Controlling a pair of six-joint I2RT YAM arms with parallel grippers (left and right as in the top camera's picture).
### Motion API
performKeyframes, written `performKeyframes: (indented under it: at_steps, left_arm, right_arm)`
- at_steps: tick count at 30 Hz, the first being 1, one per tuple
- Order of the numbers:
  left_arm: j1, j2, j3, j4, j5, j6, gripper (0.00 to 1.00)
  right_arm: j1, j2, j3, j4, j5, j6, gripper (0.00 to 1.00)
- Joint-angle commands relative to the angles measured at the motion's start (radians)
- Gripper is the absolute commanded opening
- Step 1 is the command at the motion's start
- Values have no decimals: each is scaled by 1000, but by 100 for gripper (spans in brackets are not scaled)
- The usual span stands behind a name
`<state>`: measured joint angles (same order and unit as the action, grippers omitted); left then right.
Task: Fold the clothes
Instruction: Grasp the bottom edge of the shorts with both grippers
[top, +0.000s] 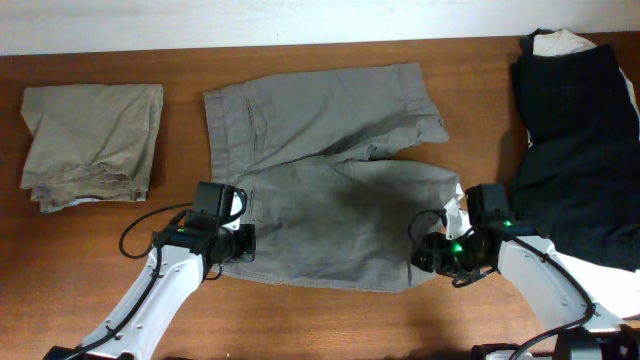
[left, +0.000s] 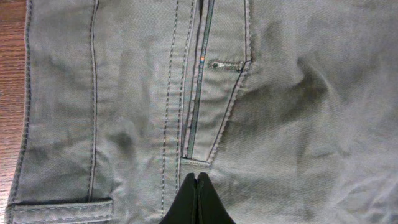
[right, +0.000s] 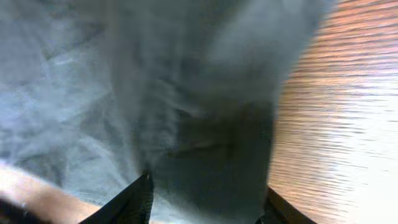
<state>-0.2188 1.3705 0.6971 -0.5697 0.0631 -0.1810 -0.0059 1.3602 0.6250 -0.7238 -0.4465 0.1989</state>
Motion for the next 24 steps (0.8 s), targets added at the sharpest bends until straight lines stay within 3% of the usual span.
performKeyframes:
  at_steps: [1,3,5,6,8,10,12,14,16,18,19,21,24]
  left_arm:
    - [-1,-11,-3,5,-6,-13,1]
    - [-1,-11,-3,2,-6,-13,1]
    - [-1,-11,-3,5,-6,-13,1]
    - [-1,-11,-3,5,-6,-13,1]
    - [-1,-11,-3,4,-6,-13,1]
    - [-1,-11,-3,4,-6,-13,1]
    - [-1,-11,-3,5,-7,-13,1]
    - [-1,-11,-3,5,-6,-13,1]
    - [-1,-13,-2,6,13,-12,1]
    - [-1,-82,7,0,8,36,0]
    - [-1,-191,7,-6,-55,44,1]
    - [8,-283,7,-24,-116,48,9]
    - [236,-227,6,-42,13,48,16]
  right_arm:
    - [-1,-4,-5,-9,-39,-10,49]
    - [-31,-4,71,-179,-82,45,44]
    - [-54,-4,216,-381,-116,40,33]
    - [-55,-4,315,-443,-200,-10,32]
    - [-55,-4,445,-485,-285,-19,27]
    - [-55,-4,520,-525,-179,-18,27]
    - [-53,-4,519,-615,114,23,27]
    - [-53,-4,483,-647,207,14,28]
    - [-53,-36,336,-544,120,-35,27]
    - [-54,-206,144,-440,72,-23,28]
    - [-53,-319,91,-404,42,21,40]
    - [-53,-417,70,-390,44,95,45]
    - [-53,-410,3,-336,100,159,49]
